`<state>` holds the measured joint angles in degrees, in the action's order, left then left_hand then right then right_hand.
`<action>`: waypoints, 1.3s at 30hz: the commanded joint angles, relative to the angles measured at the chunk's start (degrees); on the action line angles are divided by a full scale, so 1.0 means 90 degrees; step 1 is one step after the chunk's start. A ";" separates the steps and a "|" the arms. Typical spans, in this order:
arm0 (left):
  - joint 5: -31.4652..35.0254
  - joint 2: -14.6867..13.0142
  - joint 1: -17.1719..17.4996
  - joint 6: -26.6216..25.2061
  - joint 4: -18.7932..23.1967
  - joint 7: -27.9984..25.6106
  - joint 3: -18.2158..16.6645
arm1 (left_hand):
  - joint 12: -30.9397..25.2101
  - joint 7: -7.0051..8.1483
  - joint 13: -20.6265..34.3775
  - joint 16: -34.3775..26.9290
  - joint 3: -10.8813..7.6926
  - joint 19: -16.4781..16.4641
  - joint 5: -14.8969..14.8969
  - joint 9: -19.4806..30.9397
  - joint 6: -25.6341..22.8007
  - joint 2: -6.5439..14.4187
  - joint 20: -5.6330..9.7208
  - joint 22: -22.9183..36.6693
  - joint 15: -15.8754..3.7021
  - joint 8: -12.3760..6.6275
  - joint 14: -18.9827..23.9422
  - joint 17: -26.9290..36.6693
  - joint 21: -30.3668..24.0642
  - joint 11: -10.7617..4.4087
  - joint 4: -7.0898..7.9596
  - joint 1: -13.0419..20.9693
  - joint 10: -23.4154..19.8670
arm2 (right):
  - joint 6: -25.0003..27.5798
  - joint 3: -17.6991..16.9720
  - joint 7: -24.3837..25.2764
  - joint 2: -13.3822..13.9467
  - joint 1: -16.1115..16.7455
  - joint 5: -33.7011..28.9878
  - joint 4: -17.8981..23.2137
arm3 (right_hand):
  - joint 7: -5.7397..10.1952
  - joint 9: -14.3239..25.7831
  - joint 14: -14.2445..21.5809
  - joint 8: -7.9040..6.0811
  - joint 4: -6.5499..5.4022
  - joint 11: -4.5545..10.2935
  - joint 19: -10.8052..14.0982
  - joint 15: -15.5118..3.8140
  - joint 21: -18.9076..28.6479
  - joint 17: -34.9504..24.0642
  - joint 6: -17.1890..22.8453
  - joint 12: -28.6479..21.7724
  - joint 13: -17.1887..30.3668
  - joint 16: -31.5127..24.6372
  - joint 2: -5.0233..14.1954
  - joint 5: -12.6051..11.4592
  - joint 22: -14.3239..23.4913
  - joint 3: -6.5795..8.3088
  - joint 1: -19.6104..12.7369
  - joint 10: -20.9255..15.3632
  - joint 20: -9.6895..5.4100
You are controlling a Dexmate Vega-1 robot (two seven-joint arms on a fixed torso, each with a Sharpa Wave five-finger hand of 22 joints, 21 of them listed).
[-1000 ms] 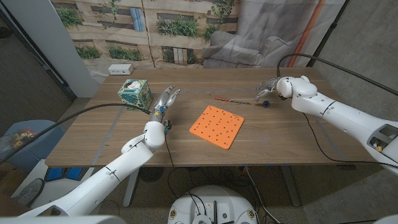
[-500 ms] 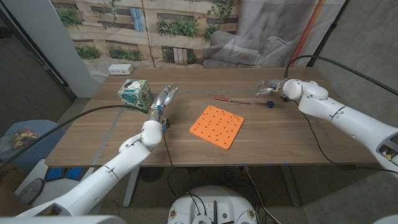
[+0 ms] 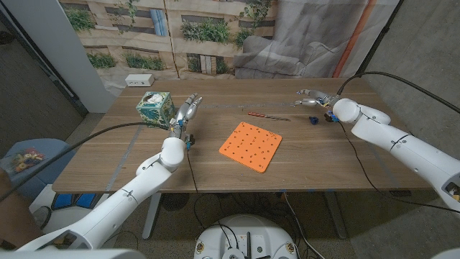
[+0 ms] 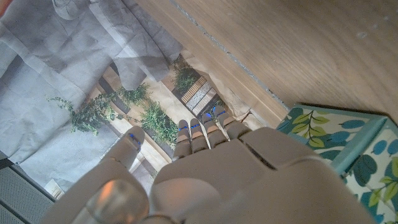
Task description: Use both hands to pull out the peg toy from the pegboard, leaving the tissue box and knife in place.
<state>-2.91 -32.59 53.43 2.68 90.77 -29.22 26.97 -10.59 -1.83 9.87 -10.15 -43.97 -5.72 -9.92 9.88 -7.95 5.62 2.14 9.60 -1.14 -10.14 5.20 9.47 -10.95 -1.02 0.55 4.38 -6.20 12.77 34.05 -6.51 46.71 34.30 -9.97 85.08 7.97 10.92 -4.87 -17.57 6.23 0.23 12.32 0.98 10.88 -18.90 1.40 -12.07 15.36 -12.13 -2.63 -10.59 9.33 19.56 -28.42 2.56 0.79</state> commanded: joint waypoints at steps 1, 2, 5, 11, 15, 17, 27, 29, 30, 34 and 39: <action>-0.0257 0.0246 -0.0166 0.0754 -0.0700 0.0000 -0.0099 | 0.0012 0.0020 0.0018 0.0024 0.0017 0.0040 -0.0004 0.0016 0.0039 0.0458 0.0394 0.0012 0.0019 0.0009 -0.0048 0.0030 0.0025 0.0010 0.0035 -0.0029 0.0036 | -0.0711 -0.0531 0.0871 -0.0170 0.0533 0.1317 -0.0158 | -0.0078 -0.0013 -0.0032 0.0055 -0.0026 0.0048 -0.0030 -0.0038 -0.0037 0.0014 -0.0021 0.0001 -0.0035 0.0005 0.0003 -0.0039 0.0015 -0.0054 0.0136 -0.0066 -0.0049; -0.0288 0.0265 -0.0181 0.0853 -0.0774 0.0021 -0.0106 | 0.0013 0.0020 0.0018 0.0027 0.0017 0.0045 -0.0005 0.0016 0.0045 0.0456 0.0398 0.0012 0.0020 0.0011 -0.0056 0.0029 0.0027 0.0011 0.0035 -0.0030 0.0041 | -0.0765 -0.0581 0.0898 -0.0195 0.0578 0.1444 -0.0175 | -0.0086 -0.0020 -0.0046 0.0070 -0.0033 0.0057 -0.0070 -0.0061 -0.0052 0.0022 -0.0021 0.0007 -0.0050 0.0012 0.0010 -0.0042 0.0015 -0.0061 0.0160 -0.0070 -0.0065; -0.0381 0.0250 -0.0219 0.0949 -0.0867 0.0151 -0.0119 | 0.0015 0.0008 0.0018 0.0031 0.0022 0.0061 -0.0006 0.0015 0.0048 0.0450 0.0400 0.0012 0.0031 0.0007 -0.0081 0.0032 0.0031 0.0033 0.0048 -0.0046 0.0058 | -0.1043 -0.0666 0.0964 -0.0249 0.0681 0.1713 -0.0275 | -0.0111 -0.0043 -0.0072 0.0130 -0.0070 0.0101 -0.0164 -0.0065 -0.0079 0.0050 -0.0036 0.0031 -0.0106 0.0024 0.0043 -0.0052 0.0017 -0.0088 0.0259 -0.0066 -0.0063; -0.0598 0.0169 -0.0323 0.1349 -0.1143 0.0576 -0.0136 | 0.0071 -0.0032 0.0012 0.0059 0.0096 0.0224 -0.0015 0.0009 0.0297 0.0387 0.0426 0.0015 0.0057 0.0058 -0.0337 0.0048 0.0064 0.0066 0.0169 -0.0188 0.0337 | -0.1399 -0.0757 0.1021 -0.0419 0.0761 0.2157 -0.0498 | -0.0231 -0.0067 -0.0116 0.0240 -0.0148 0.0116 -0.0244 -0.0075 -0.0082 0.0086 -0.0096 0.0053 -0.0190 0.0038 0.0097 -0.0055 0.0020 -0.0142 0.0450 -0.0077 -0.0086; -0.0787 0.0236 -0.0418 0.1650 -0.1420 0.0813 -0.0142 | 0.0102 -0.0018 0.0006 0.0068 0.0172 0.0333 -0.0024 0.0004 0.0482 0.0313 0.0442 0.0015 0.0079 0.0067 -0.0524 0.0052 0.0073 0.0064 0.0248 -0.0295 0.0602 | -0.1729 -0.0841 0.1002 -0.0584 0.0786 0.2507 -0.0737 | -0.0294 -0.0075 -0.0130 0.0283 -0.0187 0.0116 -0.0281 -0.0088 -0.0082 0.0103 -0.0098 0.0062 -0.0230 0.0040 0.0124 -0.0050 0.0021 -0.0171 0.0549 -0.0083 -0.0096; -0.0833 0.0293 -0.0455 0.1782 -0.1534 0.0843 -0.0146 | 0.0099 -0.0024 0.0005 0.0067 0.0187 0.0364 -0.0027 0.0003 0.0522 0.0307 0.0448 0.0015 0.0097 0.0070 -0.0559 0.0053 0.0078 0.0063 0.0267 -0.0315 0.0635 | -0.1854 -0.0868 0.0963 -0.0636 0.0791 0.2652 -0.0821 | -0.0317 -0.0079 -0.0143 0.0317 -0.0211 0.0114 -0.0306 -0.0094 -0.0083 0.0112 -0.0120 0.0069 -0.0252 0.0043 0.0141 -0.0045 0.0022 -0.0187 0.0607 -0.0081 -0.0110; -0.1098 0.0553 -0.0768 0.2374 -0.2230 0.1211 -0.0114 | 0.0080 0.0025 0.0001 0.0037 0.0357 0.0535 -0.0041 -0.0004 0.0706 0.0215 0.0506 0.0017 0.0104 0.0058 -0.0721 0.0074 0.0089 0.0059 0.0453 -0.0485 0.0857 | -0.2329 -0.1073 0.1184 -0.0989 0.0938 0.3251 -0.1104 | -0.0389 -0.0089 -0.0197 0.0484 -0.0430 0.0107 -0.0631 -0.0134 -0.0116 0.0167 -0.0146 0.0091 -0.0390 0.0044 0.0285 0.0030 0.0027 -0.0319 0.1082 -0.0112 -0.0188; -0.1164 0.0596 -0.0819 0.2413 -0.2322 0.1276 -0.0113 | 0.0071 0.0014 0.0001 0.0026 0.0390 0.0583 -0.0044 -0.0004 0.0756 0.0209 0.0506 0.0018 0.0101 0.0063 -0.0726 0.0078 0.0096 0.0050 0.0497 -0.0510 0.0868 | -0.2348 -0.1106 0.1187 -0.1018 0.0982 0.3368 -0.1099 | -0.0411 -0.0091 -0.0228 0.0526 -0.0494 0.0093 -0.0720 -0.0116 -0.0117 0.0183 -0.0148 0.0097 -0.0423 0.0050 0.0307 0.0045 0.0028 -0.0370 0.1230 -0.0124 -0.0205; -0.1179 0.0609 -0.0842 0.2421 -0.2355 0.1295 -0.0110 | 0.0066 0.0008 0.0000 0.0021 0.0411 0.0629 -0.0047 -0.0005 0.0780 0.0205 0.0496 0.0018 0.0095 0.0063 -0.0734 0.0079 0.0104 0.0054 0.0527 -0.0523 0.0877 | -0.2409 -0.1132 0.1143 -0.1059 0.0989 0.3467 -0.1152 | -0.0459 -0.0091 -0.0237 0.0559 -0.0524 0.0090 -0.0741 -0.0122 -0.0109 0.0192 -0.0180 0.0102 -0.0440 0.0051 0.0311 0.0049 0.0028 -0.0399 0.1307 -0.0122 -0.0211; -0.1302 0.0690 -0.0907 0.2525 -0.2514 0.1382 -0.0121 | 0.0057 -0.0004 -0.0002 0.0015 0.0469 0.0762 -0.0055 -0.0008 0.0853 0.0192 0.0493 0.0020 0.0093 0.0063 -0.0763 0.0078 0.0123 0.0053 0.0605 -0.0547 0.0909 | -0.2819 -0.1235 0.1017 -0.1280 0.0992 0.3795 -0.1494 | -0.0843 -0.0099 -0.0279 0.0730 -0.0673 -0.0053 -0.0906 -0.0091 -0.0086 0.0252 -0.0378 0.0142 -0.0516 0.0052 0.0321 0.0038 0.0027 -0.0562 0.1722 -0.0069 -0.0271; -0.1498 0.0801 -0.0843 0.2625 -0.2552 0.1404 -0.0170 | 0.0058 -0.0055 -0.0003 0.0013 0.0546 0.0841 -0.0062 -0.0010 0.0937 0.0156 0.0496 0.0022 0.0112 0.0065 -0.0799 0.0078 0.0115 0.0075 0.0691 -0.0573 0.0962 | -0.3220 -0.1323 0.0774 -0.1505 0.0958 0.4157 -0.1885 | -0.1177 -0.0098 -0.0354 0.0808 -0.0723 -0.0172 -0.1026 0.0006 -0.0081 0.0308 -0.0556 0.0174 -0.0546 0.0073 0.0317 0.0020 0.0024 -0.0653 0.1938 0.0026 -0.0318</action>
<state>-12.16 -27.38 46.50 22.04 70.89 -19.20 25.86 -9.71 -2.07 9.87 -9.93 -39.09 1.26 -10.20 9.59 -0.16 3.87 1.72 9.60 -0.31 -9.52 -1.54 10.01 -9.95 -0.43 6.24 -0.09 1.76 -9.39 24.80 2.95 38.52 42.32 20.63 75.70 -1.39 9.85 -7.26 -10.71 -0.02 -0.74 3.48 0.71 9.96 -16.21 -2.80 -10.73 10.38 -11.64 0.38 -10.16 9.48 13.83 -12.29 2.45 -1.85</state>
